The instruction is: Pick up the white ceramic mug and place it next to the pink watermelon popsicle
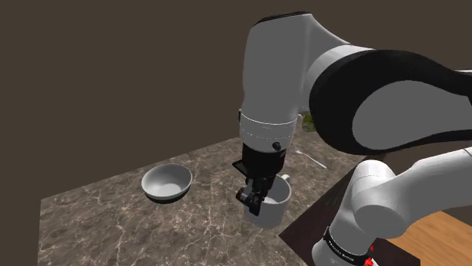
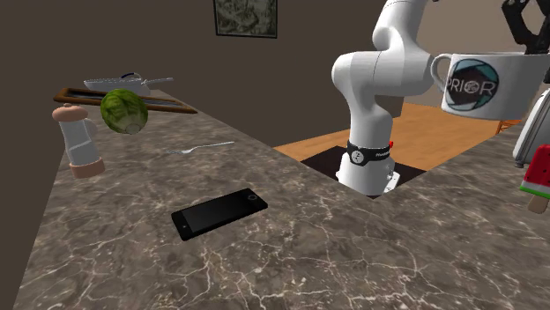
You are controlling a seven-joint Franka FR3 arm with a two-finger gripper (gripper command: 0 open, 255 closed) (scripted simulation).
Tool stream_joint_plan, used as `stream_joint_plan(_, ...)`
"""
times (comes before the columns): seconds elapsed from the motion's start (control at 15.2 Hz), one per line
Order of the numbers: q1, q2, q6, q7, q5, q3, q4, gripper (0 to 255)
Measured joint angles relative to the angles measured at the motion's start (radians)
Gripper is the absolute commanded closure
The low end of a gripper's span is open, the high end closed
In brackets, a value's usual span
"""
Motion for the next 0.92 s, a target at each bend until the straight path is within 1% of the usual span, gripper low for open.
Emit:
stream_joint_plan(0.26, -0.017, 0.084, 0.018, 0.096, 0.024, 0.103, 0.093, 255)
stream_joint_plan(0.4, -0.022, 0.11, 0.035, 0.129, 0.033, 0.144, 0.113, 255)
stream_joint_plan(0.92, -0.022, 0.128, 0.137, 0.134, 0.06, 0.195, 0.034, 255)
